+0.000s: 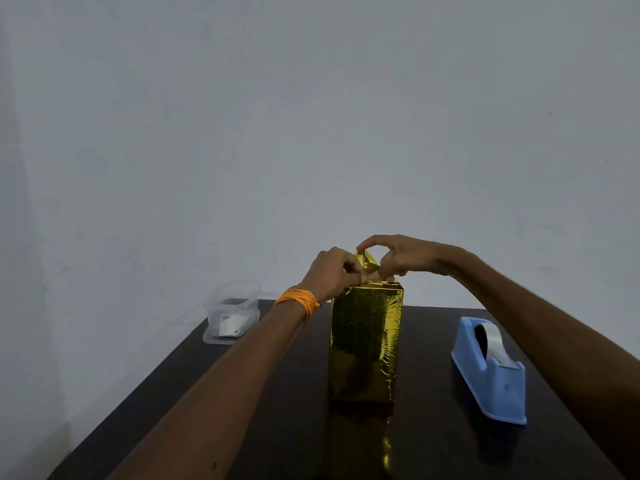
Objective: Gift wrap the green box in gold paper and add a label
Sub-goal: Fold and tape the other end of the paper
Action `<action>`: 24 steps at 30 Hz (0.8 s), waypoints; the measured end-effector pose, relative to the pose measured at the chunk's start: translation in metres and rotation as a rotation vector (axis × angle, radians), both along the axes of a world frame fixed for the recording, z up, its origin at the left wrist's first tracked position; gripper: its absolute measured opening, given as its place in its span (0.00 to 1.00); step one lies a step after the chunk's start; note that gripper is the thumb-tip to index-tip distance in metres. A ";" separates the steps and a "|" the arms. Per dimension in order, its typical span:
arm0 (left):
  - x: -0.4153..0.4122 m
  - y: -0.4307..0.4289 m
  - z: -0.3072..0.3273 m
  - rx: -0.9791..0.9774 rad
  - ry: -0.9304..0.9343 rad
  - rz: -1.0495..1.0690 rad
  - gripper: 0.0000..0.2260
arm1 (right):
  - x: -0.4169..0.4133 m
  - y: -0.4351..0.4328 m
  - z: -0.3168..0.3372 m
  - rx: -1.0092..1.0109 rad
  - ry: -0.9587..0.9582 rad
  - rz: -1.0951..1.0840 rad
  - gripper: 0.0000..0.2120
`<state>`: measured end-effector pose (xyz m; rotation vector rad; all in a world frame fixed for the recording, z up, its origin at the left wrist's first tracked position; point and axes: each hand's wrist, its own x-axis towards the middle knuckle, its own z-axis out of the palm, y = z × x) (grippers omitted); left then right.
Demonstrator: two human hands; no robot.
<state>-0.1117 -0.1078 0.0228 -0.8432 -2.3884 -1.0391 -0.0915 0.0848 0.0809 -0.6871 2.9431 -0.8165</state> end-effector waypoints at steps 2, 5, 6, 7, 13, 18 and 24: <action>0.000 -0.001 0.000 -0.006 0.001 -0.001 0.04 | -0.002 -0.001 -0.002 0.008 -0.017 -0.001 0.30; -0.002 -0.002 0.001 -0.007 -0.002 0.000 0.04 | -0.007 -0.001 -0.005 0.024 -0.026 -0.008 0.33; -0.002 -0.002 0.001 -0.010 0.000 0.000 0.04 | -0.008 -0.001 -0.005 0.041 -0.017 -0.010 0.33; -0.001 -0.002 0.001 -0.012 0.002 -0.002 0.04 | -0.009 -0.002 -0.005 0.066 -0.003 -0.016 0.32; 0.001 -0.001 0.002 -0.008 -0.010 -0.013 0.05 | -0.008 0.002 -0.006 0.156 0.098 -0.106 0.33; 0.001 -0.002 0.002 -0.008 -0.017 -0.016 0.06 | -0.001 0.012 -0.029 0.074 0.287 -0.227 0.30; 0.002 -0.001 0.002 -0.027 0.005 0.025 0.06 | -0.006 -0.001 -0.059 -0.440 -0.019 -0.320 0.27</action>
